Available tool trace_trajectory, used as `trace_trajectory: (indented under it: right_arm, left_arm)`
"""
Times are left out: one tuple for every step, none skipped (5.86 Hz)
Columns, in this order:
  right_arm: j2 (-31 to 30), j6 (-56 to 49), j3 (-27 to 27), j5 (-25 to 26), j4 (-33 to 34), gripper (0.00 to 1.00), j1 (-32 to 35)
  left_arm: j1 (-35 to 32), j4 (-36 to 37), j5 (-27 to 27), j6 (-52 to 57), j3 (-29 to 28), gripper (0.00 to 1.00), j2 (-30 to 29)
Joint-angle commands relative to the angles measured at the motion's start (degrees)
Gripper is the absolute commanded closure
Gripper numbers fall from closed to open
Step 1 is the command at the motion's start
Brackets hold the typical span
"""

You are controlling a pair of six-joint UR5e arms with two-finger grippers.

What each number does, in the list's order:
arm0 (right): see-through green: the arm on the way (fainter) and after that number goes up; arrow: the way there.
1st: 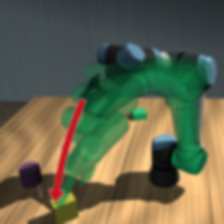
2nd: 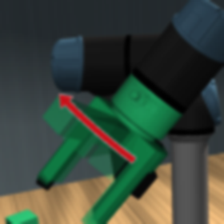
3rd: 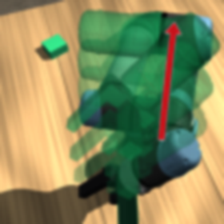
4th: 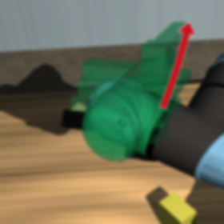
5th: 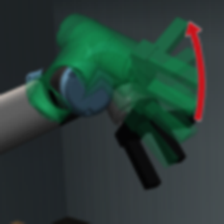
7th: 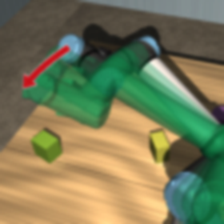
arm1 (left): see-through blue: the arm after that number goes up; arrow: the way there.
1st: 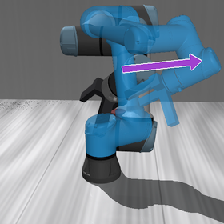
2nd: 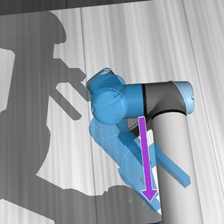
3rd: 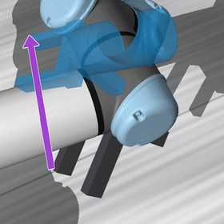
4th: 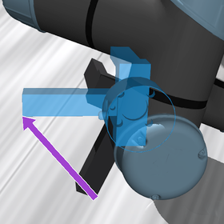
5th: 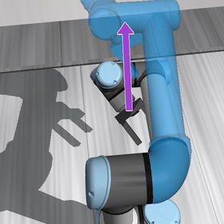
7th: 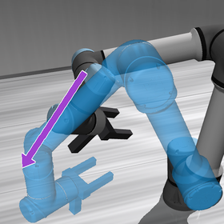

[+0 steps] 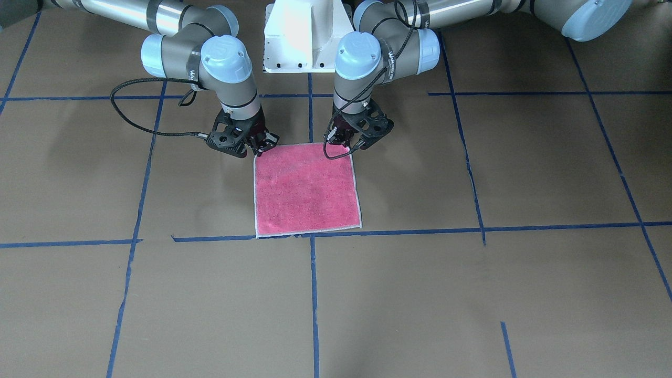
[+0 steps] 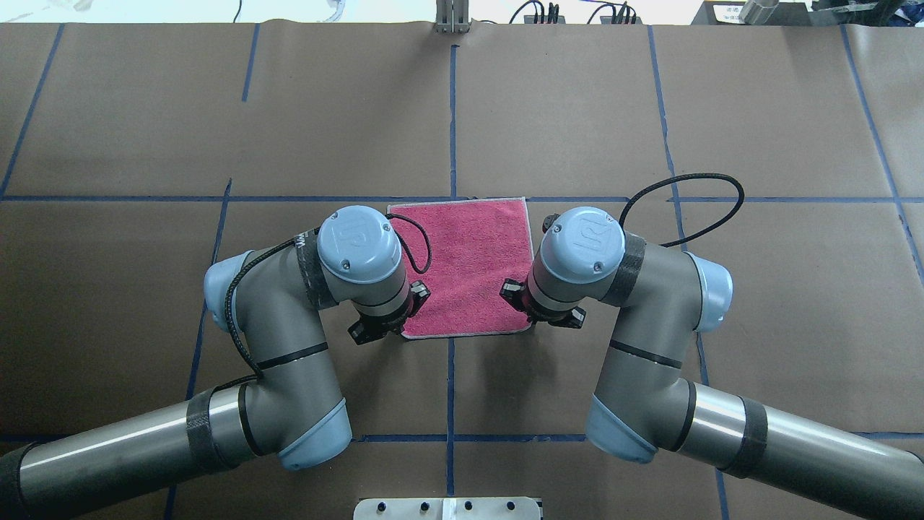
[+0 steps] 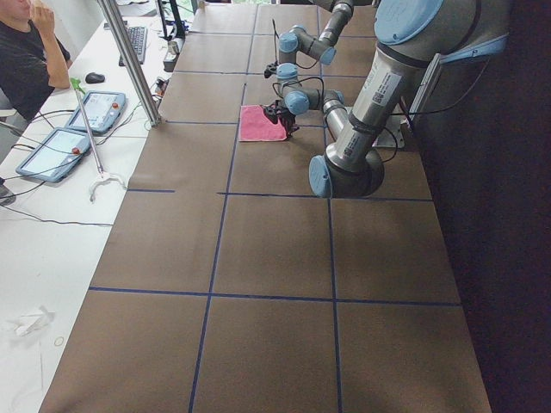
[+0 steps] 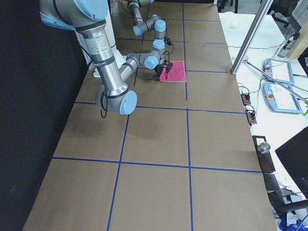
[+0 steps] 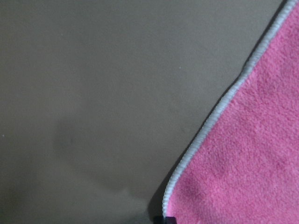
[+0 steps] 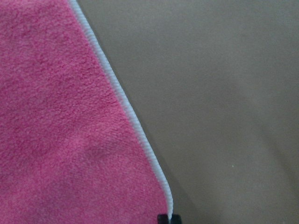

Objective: Fold towel twice with both arms

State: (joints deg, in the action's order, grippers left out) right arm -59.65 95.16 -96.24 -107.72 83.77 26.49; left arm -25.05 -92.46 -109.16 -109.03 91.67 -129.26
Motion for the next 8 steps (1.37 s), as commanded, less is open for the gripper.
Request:
trace_trajectory:
  right_arm:
    - [-0.03,-0.06,0.09,-1.43,0.51,1.0,0.14]
    - [0.06,-0.06,0.0,-2.66,0.69,1.0,0.57]
    - [0.23,-0.06,0.09,-2.76,0.69,1.0,0.84]
    - [0.58,0.03,0.09,-4.15,0.78,1.0,2.23]
    - [1.19,-0.06,0.09,-5.21,1.74,1.0,3.2]
    - [1.2,-0.06,0.26,-5.22,1.83,1.0,4.0]
    - [1.63,-0.14,0.44,-5.22,1.84,1.0,5.05]
    - [1.73,-0.23,0.79,-5.22,1.75,1.0,5.84]
  left_arm:
    - [0.0,0.0,0.0,0.05,0.0,0.96,-0.02]
    - [-0.09,0.0,-0.09,0.05,0.09,0.96,-0.11]
    - [-0.26,0.0,-0.18,-0.04,0.17,0.96,-0.11]
    - [-1.4,-0.09,-0.44,0.05,0.18,0.97,-1.07]
    - [-2.1,-0.18,-0.44,0.05,0.18,0.98,-1.34]
    - [-2.72,-0.26,-0.53,0.05,0.18,0.98,-1.43]
    - [-3.94,-0.35,-0.53,0.05,0.18,0.98,-1.43]
    - [-4.83,-0.7,-0.53,0.13,0.18,0.98,-1.43]
